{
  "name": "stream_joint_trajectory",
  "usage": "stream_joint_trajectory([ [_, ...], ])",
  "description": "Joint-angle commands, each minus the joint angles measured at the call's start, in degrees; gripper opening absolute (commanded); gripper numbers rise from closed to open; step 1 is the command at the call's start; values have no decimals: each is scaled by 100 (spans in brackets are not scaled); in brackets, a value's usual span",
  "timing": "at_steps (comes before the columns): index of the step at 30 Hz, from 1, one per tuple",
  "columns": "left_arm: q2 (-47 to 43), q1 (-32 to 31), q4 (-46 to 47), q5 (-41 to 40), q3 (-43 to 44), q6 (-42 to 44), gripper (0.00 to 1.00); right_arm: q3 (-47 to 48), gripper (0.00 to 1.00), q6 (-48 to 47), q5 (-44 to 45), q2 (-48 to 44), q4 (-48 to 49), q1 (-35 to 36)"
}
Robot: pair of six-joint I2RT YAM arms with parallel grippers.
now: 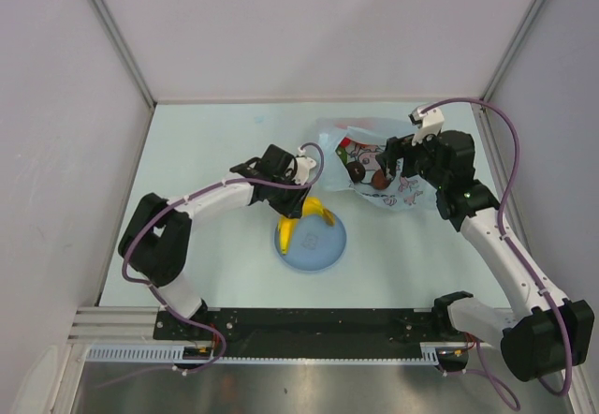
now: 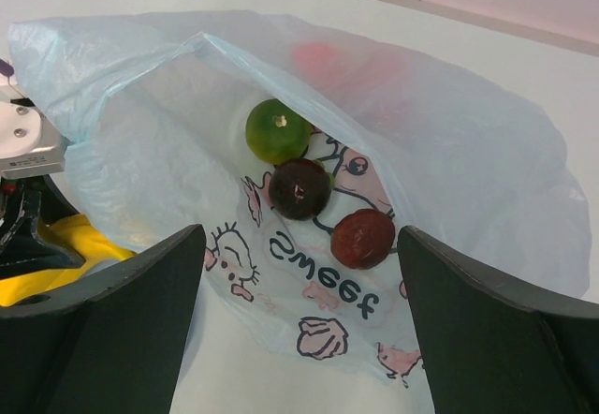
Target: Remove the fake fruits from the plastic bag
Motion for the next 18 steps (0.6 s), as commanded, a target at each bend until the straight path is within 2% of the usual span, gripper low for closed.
stream_joint_trajectory([
  [1,58,-15,106,8,79,104,46,-34,88,73,-34,-85,273,-28],
  [10,-143,-15,-201,438,246,-10,66,-34,88,56,-95,-49,291,-28],
  [13,-416,29,-473,640,369,-81,71,-8,88,-15,-77,-85,125,-19],
  [18,-863,274,-966,852,483,-63,72,10,89,-383,-51,-199,-471,-28],
])
